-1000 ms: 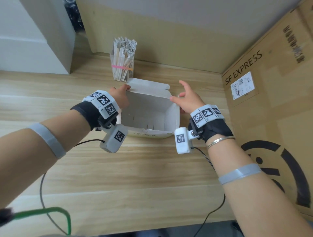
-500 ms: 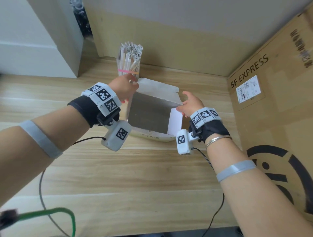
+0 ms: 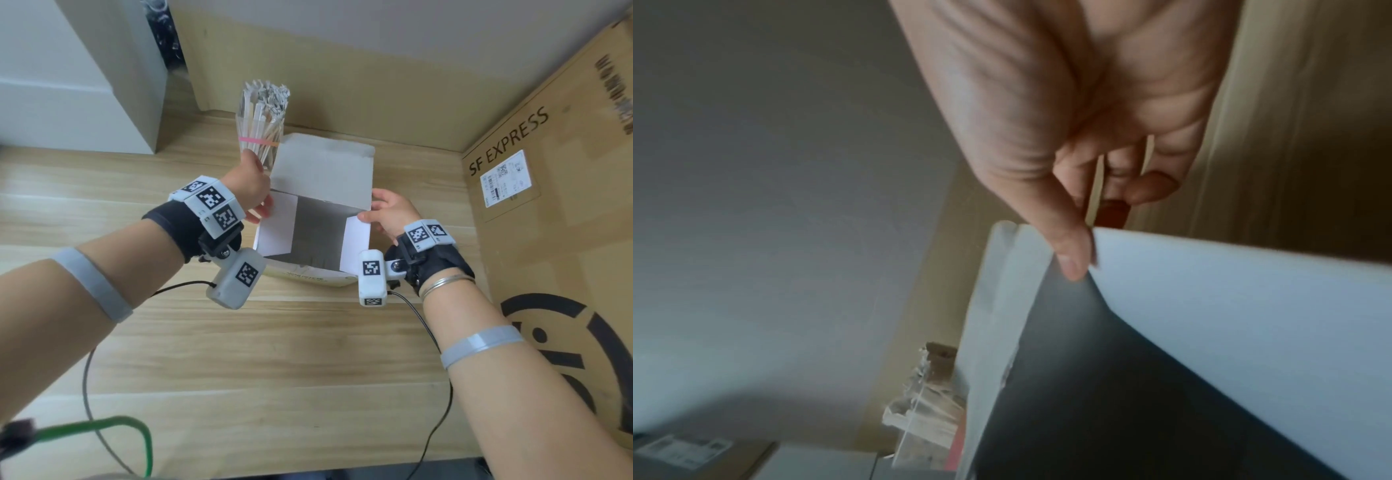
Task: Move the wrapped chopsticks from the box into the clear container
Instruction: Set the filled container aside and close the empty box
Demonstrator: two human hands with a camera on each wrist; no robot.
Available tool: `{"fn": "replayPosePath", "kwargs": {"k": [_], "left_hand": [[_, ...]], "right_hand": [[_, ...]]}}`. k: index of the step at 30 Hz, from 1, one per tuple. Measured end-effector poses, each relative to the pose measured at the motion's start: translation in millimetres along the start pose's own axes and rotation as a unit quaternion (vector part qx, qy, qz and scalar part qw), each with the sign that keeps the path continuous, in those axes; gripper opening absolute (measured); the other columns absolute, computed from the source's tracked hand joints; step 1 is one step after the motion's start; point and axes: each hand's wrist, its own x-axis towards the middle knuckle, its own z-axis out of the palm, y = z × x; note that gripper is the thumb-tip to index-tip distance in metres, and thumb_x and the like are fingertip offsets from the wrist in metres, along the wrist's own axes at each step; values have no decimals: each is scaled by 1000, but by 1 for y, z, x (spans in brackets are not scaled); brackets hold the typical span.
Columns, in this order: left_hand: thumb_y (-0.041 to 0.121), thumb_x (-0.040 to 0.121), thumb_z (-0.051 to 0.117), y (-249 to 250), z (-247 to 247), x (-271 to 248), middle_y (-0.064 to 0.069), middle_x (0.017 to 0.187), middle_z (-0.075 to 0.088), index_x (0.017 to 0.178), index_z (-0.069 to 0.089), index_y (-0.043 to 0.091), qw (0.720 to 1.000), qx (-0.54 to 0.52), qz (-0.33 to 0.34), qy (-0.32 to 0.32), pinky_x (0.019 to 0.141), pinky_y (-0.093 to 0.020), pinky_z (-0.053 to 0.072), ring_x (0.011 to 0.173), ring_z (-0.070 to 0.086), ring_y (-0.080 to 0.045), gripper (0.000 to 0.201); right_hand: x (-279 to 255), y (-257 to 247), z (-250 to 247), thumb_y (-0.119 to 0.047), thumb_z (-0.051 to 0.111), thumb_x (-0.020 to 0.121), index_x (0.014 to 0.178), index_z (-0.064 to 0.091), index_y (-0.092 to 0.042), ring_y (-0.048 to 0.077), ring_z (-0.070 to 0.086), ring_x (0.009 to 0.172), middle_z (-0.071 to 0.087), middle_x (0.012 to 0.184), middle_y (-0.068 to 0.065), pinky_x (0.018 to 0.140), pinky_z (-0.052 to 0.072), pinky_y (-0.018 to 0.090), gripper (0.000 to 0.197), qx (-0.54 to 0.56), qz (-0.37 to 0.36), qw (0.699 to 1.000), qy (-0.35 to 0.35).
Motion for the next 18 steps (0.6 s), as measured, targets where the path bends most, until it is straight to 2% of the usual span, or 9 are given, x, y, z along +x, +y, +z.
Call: {"fn": "replayPosePath", "kwargs": {"k": [2, 4, 6, 7, 10, 12, 14, 16, 18], "left_hand": [[14, 97, 23, 0, 0, -3, -13, 72, 54, 124, 28, 17, 999, -38, 1, 15, 60, -41, 55, 58, 57, -27, 27], [20, 99, 19, -2, -1, -5, -14, 74, 53, 128, 27, 20, 998, -63, 2, 10, 64, -44, 56, 59, 58, -29, 31], [27, 100, 16, -4, -4, -5, -12, 75, 53, 131, 32, 21, 997, -80, -6, -10, 68, -46, 56, 64, 59, -29, 35], [32, 101, 15, -5, -5, -4, -11, 77, 54, 131, 36, 19, 996, -81, -11, -21, 70, -46, 56, 68, 59, -29, 39], [43, 99, 13, -7, -11, -1, -10, 90, 56, 119, 50, 12, 997, -54, -16, -60, 76, -41, 55, 86, 58, -27, 52], [41, 99, 26, -10, -12, -1, -7, 97, 56, 120, 53, 12, 994, 48, 21, -91, 80, -38, 53, 96, 56, -25, 45], [32, 94, 48, -10, -11, 2, -8, 122, 53, 130, 49, 16, 967, 209, 86, -113, 96, -41, 47, 116, 52, -28, 40], [42, 91, 49, -10, -4, -4, -12, 142, 40, 134, 47, 24, 952, 266, 104, -111, 107, -45, 38, 130, 42, -32, 47], [55, 84, 50, -8, 5, -11, -11, 148, 29, 136, 41, 35, 930, 313, 149, -121, 113, -49, 28, 137, 31, -34, 57]], "right_hand": [[0, 2, 0, 9, 63, 78, 108, 60, -13, 23, 63, 94, 68, 104, 7, 61, 43, 20, 37, 8, -10, 1000, 8], [-5, 0, -2, 8, 61, 81, 111, 59, -12, 24, 66, 94, 66, 112, 9, 52, 47, 18, 37, 8, -16, 1000, 0], [-10, -2, -6, 8, 55, 85, 106, 59, -10, 14, 66, 72, 62, 102, 8, 43, 46, 12, 28, 12, -11, 1000, -11], [-13, -3, -7, 8, 51, 87, 94, 59, -12, 9, 61, 63, 60, 93, 6, 48, 50, 14, 22, 28, -6, 999, -24], [-18, -3, -12, 6, 47, 90, 71, 54, -16, 9, 55, 72, 57, 86, -1, 65, 51, 22, 30, 61, -15, 997, -53], [-20, 0, -14, 5, 52, 87, 70, 57, -16, 9, 60, 80, 61, 98, -1, 73, 52, 25, 28, 62, -28, 996, -54], [-22, 2, -16, 4, 55, 86, 71, 60, -16, 12, 62, 85, 61, 106, 1, 77, 53, 28, 26, 63, -34, 996, -56], [-24, 3, -17, 5, 57, 85, 74, 62, -16, 15, 62, 87, 61, 107, 4, 81, 53, 29, 24, 61, -36, 996, -62], [-26, 3, -17, 9, 57, 84, 78, 62, -14, 15, 63, 88, 62, 109, 5, 83, 53, 26, 24, 56, -36, 995, -74]]}}
